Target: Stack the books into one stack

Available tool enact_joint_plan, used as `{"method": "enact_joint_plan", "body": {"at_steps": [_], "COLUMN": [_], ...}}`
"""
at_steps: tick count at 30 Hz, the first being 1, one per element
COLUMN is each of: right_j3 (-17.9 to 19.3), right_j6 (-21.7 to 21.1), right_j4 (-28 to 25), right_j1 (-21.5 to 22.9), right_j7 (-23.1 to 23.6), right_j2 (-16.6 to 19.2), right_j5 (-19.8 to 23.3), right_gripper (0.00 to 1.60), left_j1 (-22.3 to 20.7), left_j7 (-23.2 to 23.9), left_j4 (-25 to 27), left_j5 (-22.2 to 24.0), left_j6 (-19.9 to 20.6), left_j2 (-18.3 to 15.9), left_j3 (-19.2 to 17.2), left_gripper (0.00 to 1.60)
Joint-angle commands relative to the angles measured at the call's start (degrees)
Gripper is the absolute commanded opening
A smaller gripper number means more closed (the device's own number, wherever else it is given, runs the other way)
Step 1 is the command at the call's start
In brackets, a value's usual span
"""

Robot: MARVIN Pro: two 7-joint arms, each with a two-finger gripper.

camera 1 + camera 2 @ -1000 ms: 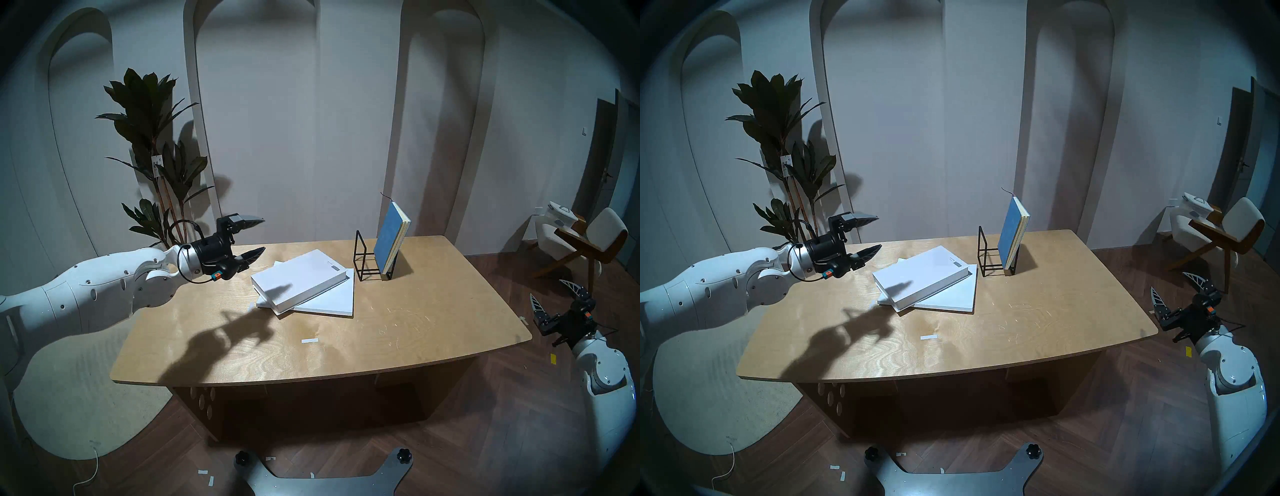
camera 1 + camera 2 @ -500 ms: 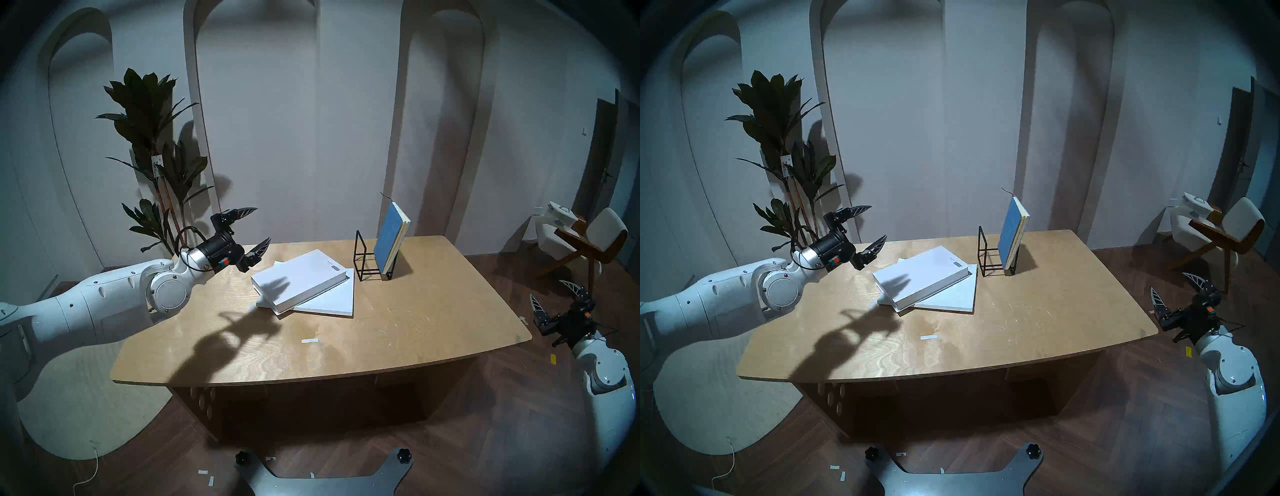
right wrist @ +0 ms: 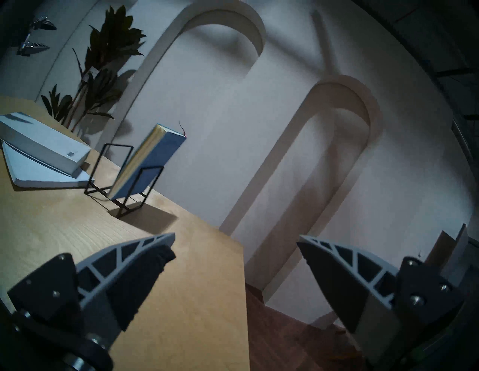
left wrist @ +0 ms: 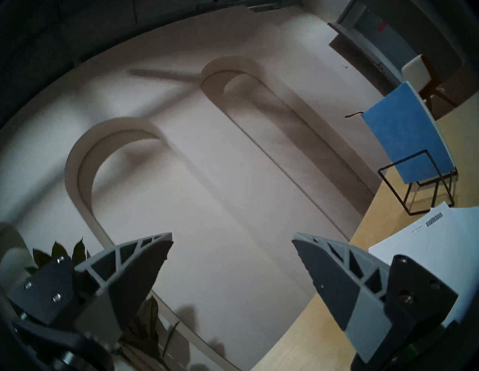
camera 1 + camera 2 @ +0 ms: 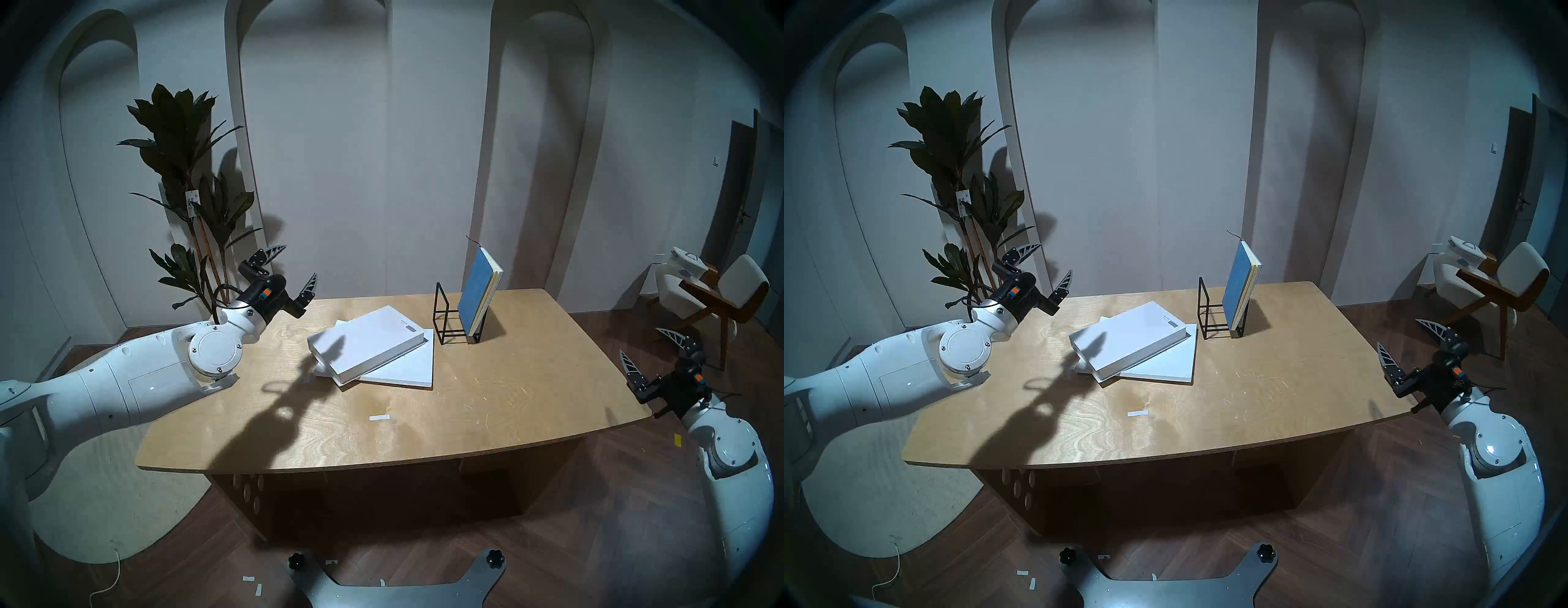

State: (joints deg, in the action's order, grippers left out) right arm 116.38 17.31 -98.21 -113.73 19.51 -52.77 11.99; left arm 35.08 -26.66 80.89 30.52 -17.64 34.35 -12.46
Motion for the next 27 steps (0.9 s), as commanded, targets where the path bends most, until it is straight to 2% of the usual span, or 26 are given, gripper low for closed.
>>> {"method": "enact_joint_plan", "body": {"at_steps": [1,3,4,5,6,8,9,11,13,16,19,27], "right_j3": [-2.94,-4.39,-4.69,-5.83,-6.10,-7.89,-8.03,-9.74,-11.07,-14.09,-15.81,-19.56], "right_j6": [-0.29,-1.17,-1.49,-2.09,-2.54,-4.03,-4.48,-5.54,-4.78,-4.61,-4.49,-3.54], "right_j4": [-3.23,-2.98,-3.56,-2.72,-3.31,-2.30,-2.91,-1.41,-0.08,3.87,4.76,5.30], "right_j1": [5.98,7.72,6.76,9.21,8.21,10.95,9.57,12.14,12.23,15.07,16.02,20.30], "right_j7": [-2.09,-2.36,-3.22,-3.39,-4.36,-5.22,-6.21,-6.94,-7.72,-7.27,-8.05,-12.16], "right_j2": [1.40,1.58,2.34,1.75,2.55,2.27,3.25,3.29,4.64,5.91,6.52,2.67], "right_j5": [-1.97,-1.98,-1.97,-2.52,-2.43,-2.98,-2.64,-3.59,-3.82,-5.23,-5.25,-4.26], "right_gripper": [1.60,1.60,1.60,1.60,1.60,1.60,1.60,1.60,1.60,1.60,1.60,1.60], "left_j1": [0.64,1.02,1.10,1.13,1.12,0.96,0.85,0.56,0.27,0.18,0.15,0.15], "left_j7": [-0.90,-0.71,-1.08,-1.23,-1.24,-2.11,-2.25,-2.43,-2.79,-3.09,-3.43,-4.29], "left_j4": [1.87,2.38,2.47,2.80,2.99,3.26,3.35,3.74,4.08,4.73,5.16,5.81], "left_j5": [11.27,14.73,16.00,17.78,19.05,21.41,22.11,24.56,25.35,27.10,28.31,30.35], "left_j6": [2.34,3.40,3.99,4.85,5.49,7.53,8.12,9.93,11.14,12.44,13.32,14.88], "left_j2": [0.01,-0.02,-0.04,-0.16,-0.28,-0.64,-0.79,-1.24,-1.73,-2.39,-2.91,-3.71], "left_j3": [-3.41,-3.95,-4.28,-4.65,-4.92,-5.47,-5.62,-6.04,-6.24,-6.64,-6.92,-7.44], "left_gripper": [1.60,1.60,1.60,1.60,1.60,1.60,1.60,1.60,1.60,1.60,1.60,1.60]}}
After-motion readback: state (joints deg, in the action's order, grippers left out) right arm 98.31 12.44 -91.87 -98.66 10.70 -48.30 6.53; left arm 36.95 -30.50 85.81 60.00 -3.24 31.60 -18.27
